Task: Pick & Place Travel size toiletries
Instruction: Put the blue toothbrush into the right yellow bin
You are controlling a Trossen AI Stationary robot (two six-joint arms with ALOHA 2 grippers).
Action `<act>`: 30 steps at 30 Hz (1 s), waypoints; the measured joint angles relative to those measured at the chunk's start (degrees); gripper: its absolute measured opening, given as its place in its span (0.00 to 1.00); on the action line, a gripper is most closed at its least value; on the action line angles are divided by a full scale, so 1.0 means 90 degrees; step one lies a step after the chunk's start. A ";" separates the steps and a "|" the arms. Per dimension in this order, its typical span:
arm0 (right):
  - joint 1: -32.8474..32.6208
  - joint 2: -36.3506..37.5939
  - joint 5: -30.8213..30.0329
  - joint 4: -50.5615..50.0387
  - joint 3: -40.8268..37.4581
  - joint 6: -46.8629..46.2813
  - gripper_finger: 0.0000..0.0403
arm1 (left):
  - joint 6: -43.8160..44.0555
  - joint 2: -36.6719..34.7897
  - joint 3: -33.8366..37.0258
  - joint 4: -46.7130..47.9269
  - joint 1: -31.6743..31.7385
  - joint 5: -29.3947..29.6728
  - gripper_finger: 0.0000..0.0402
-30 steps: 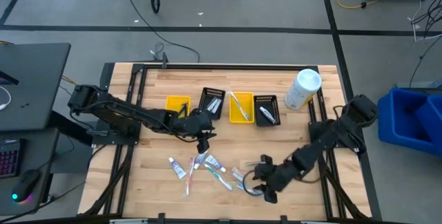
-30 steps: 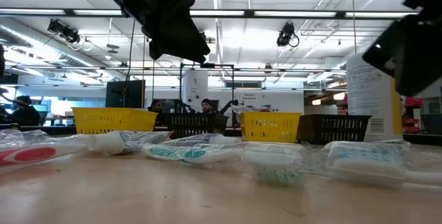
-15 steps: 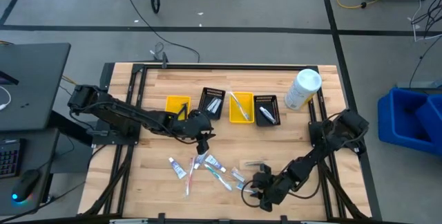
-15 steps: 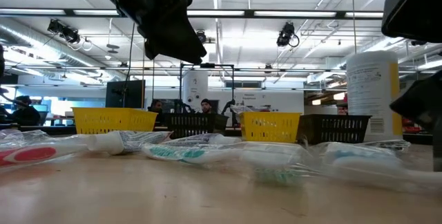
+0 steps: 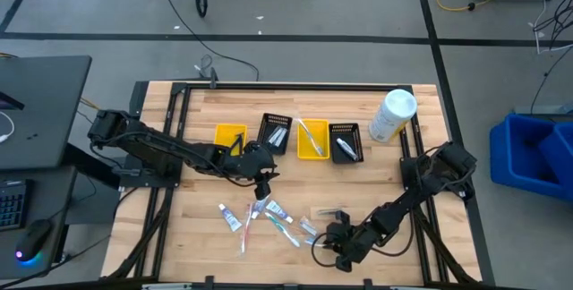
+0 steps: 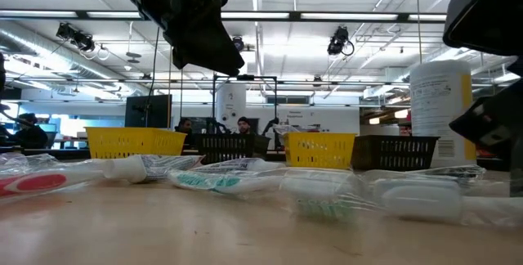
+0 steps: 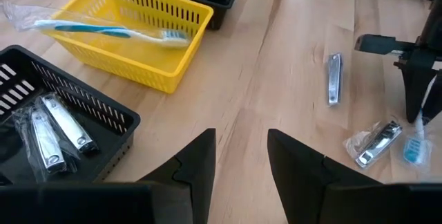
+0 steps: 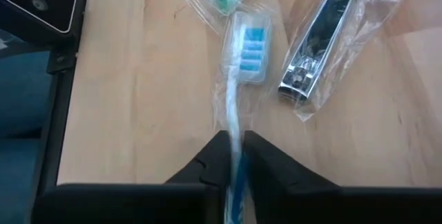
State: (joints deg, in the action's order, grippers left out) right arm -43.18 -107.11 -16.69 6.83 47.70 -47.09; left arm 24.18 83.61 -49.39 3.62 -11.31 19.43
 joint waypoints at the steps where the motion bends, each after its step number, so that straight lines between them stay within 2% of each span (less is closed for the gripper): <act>1: 0.0005 0.0000 0.0011 0.0002 0.0000 -0.0002 0.10 | 0.0000 0.0000 0.0000 0.0000 0.0000 0.0003 0.35; 9: 0.0237 0.0358 0.0279 -0.0116 -0.0043 0.0320 0.08 | -0.0258 0.0002 0.0000 -0.0002 0.0002 0.0008 0.35; 13: 0.0464 0.1008 0.0503 -0.0092 -0.0022 0.0906 0.08 | -0.0214 0.0002 0.0000 -0.0005 0.0002 0.0042 0.35; 18: 0.0791 0.1669 0.0342 -0.0112 -0.0022 0.2048 0.08 | -0.0206 0.0002 0.0000 -0.0021 0.0002 0.0119 0.35; 21: 0.1026 0.1976 -0.0242 -0.0277 -0.0022 0.2599 0.08 | -0.0037 0.0002 0.0000 -0.0024 0.0002 0.0312 0.35; 24: 0.1264 0.2271 -0.1223 -0.0440 -0.0019 0.3052 0.08 | 0.0198 0.0002 0.0000 -0.0005 0.0002 0.0466 0.35; 27: 0.1500 0.2437 -0.2655 -0.0511 -0.0019 0.3456 0.08 | 0.0196 0.0002 0.0000 0.0012 0.0003 0.0484 0.35; 30: 0.1761 0.2531 -0.4447 -0.0491 -0.0019 0.3560 0.09 | 0.0103 0.0002 0.0000 0.0025 0.0002 0.0485 0.35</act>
State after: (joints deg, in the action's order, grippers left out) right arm -27.33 -84.33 -56.71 2.41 47.53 -15.05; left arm 25.11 83.64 -49.39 3.84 -11.29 23.80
